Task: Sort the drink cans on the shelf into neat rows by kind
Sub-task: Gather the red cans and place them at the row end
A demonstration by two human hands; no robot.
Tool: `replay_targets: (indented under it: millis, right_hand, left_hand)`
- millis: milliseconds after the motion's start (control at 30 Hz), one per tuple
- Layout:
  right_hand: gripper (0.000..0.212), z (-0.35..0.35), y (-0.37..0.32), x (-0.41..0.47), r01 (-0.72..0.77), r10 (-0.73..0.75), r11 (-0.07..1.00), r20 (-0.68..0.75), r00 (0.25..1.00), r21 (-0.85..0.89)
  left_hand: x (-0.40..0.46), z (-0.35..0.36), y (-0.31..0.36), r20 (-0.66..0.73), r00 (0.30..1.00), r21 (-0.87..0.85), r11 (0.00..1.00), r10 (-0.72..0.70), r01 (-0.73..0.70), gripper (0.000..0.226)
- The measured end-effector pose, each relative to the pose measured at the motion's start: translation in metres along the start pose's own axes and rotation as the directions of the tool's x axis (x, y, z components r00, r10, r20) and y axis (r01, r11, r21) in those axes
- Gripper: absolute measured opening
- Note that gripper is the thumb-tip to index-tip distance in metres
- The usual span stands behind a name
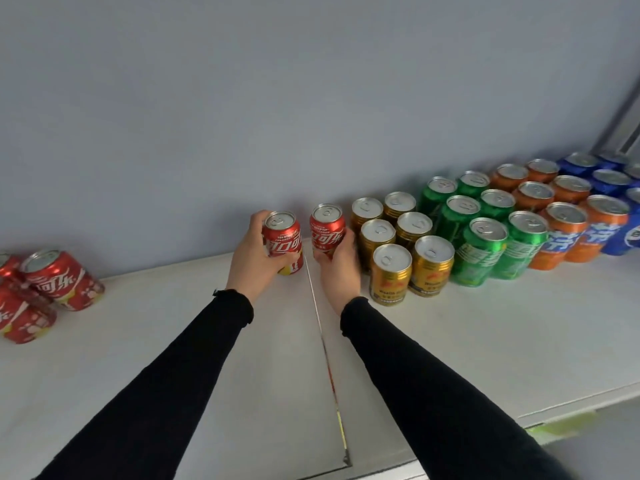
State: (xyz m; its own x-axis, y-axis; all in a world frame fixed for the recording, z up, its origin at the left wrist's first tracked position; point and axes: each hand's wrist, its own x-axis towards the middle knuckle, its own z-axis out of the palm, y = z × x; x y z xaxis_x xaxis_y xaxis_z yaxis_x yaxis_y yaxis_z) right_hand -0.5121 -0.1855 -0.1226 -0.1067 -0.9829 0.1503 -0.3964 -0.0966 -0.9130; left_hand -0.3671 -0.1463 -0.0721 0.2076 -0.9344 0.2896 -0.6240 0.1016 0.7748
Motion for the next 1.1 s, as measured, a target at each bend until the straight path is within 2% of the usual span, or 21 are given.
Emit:
replay_targets:
  millis: [133, 267, 433, 567, 700, 800, 933, 1100]
  right_hand:
    - [0.061, -0.004, 0.001, 0.012, 0.020, -0.020, 0.999, -0.002, 1.000, 0.027]
    - [0.065, -0.005, 0.003, 0.016, -0.050, 0.049, 0.998, 0.039, 0.998, 0.034]
    - [0.071, -0.006, 0.005, 0.014, 0.003, -0.003, 0.999, 0.029, 1.000, 0.033]
    - [0.086, -0.018, 0.003, -0.003, 0.068, -0.069, 0.997, 0.054, 0.996, 0.024]
    - [0.092, -0.035, -0.005, -0.030, 0.110, -0.112, 0.994, 0.145, 0.983, 0.024]
    - [0.080, -0.039, -0.012, -0.051, 0.215, -0.194, 0.973, 0.209, 0.958, -0.082]
    - [0.056, -0.029, -0.029, -0.071, 0.433, -0.349, 0.874, 0.334, 0.876, -0.221]
    - [0.048, 0.017, -0.054, -0.090, 0.551, -0.373, 0.776, 0.481, 0.794, -0.307]
  left_hand:
    - [0.014, 0.012, 0.002, -0.009, 1.000, 0.042, 0.999, -0.013, 0.014, 0.078]
    - [0.022, 0.018, 0.003, -0.002, 1.000, 0.052, 0.999, -0.011, 0.011, 0.079]
    - [0.022, 0.018, 0.000, 0.023, 0.999, 0.002, 0.999, -0.047, 0.047, 0.082]
    - [0.015, 0.018, -0.004, 0.058, 0.993, -0.062, 0.993, -0.100, 0.103, 0.089]
    - [-0.003, 0.014, -0.006, 0.125, 0.977, -0.079, 0.980, -0.172, 0.182, 0.093]
    - [-0.025, 0.000, -0.007, 0.125, 0.975, 0.042, 0.983, -0.183, 0.179, 0.085]
    - [-0.063, -0.042, -0.018, 0.078, 0.991, 0.292, 0.953, -0.110, 0.083, 0.060]
    - [-0.109, -0.121, -0.049, -0.017, 0.999, 0.507, 0.860, -0.050, 0.051, 0.040]
